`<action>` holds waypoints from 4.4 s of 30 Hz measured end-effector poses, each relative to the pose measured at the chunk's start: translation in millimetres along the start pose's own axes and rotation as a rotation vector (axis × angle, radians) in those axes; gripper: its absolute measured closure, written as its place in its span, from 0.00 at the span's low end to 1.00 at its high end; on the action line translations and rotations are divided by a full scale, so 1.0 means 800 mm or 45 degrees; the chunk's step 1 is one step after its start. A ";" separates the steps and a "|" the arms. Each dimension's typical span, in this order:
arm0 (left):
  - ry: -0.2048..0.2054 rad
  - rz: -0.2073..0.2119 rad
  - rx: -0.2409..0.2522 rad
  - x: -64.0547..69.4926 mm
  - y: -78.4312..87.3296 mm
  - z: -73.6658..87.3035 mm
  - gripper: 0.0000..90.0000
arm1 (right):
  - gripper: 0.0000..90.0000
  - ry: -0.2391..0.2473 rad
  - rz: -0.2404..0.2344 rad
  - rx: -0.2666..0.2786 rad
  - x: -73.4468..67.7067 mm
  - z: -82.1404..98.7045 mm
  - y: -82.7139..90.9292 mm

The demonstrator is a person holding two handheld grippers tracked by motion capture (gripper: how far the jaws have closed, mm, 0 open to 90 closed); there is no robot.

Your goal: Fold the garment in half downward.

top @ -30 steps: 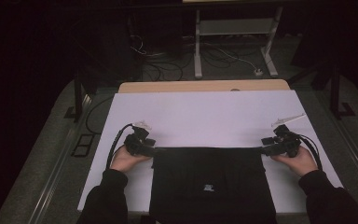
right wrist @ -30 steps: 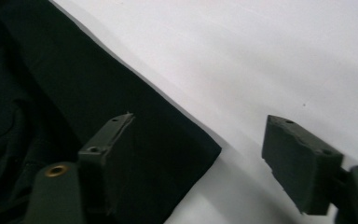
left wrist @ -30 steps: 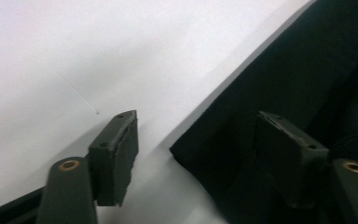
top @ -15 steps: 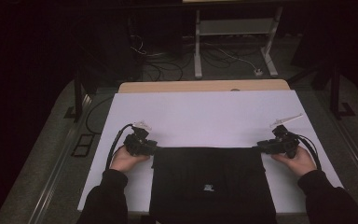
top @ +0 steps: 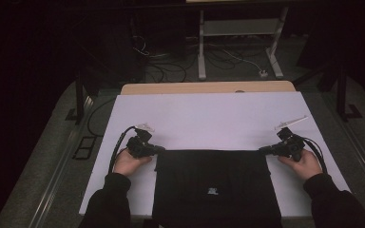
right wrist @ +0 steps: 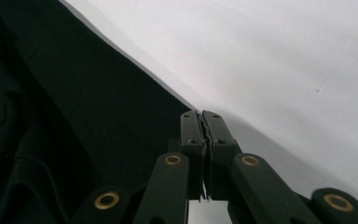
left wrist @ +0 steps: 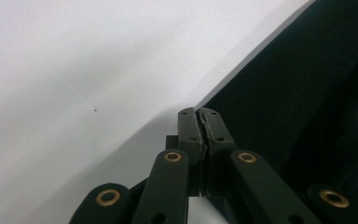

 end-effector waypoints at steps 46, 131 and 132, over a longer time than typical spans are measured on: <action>-0.025 -0.196 0.051 -0.022 0.029 -0.047 0.98 | 0.98 -0.049 0.105 0.108 0.014 -0.046 0.029; 0.049 -0.277 0.120 -0.098 0.046 -0.159 0.98 | 0.97 -0.108 0.225 0.222 0.073 -0.176 0.042; 0.051 -0.279 0.121 -0.099 0.045 -0.160 0.98 | 0.97 -0.105 0.229 0.219 0.073 -0.176 0.042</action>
Point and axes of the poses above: each handheld gripper's, and its own axes: y roughly backward along the jaws, z roughly out of its underside, x roughly to its right, the point moved 9 cm from there along -y, roughly forward along the jaws
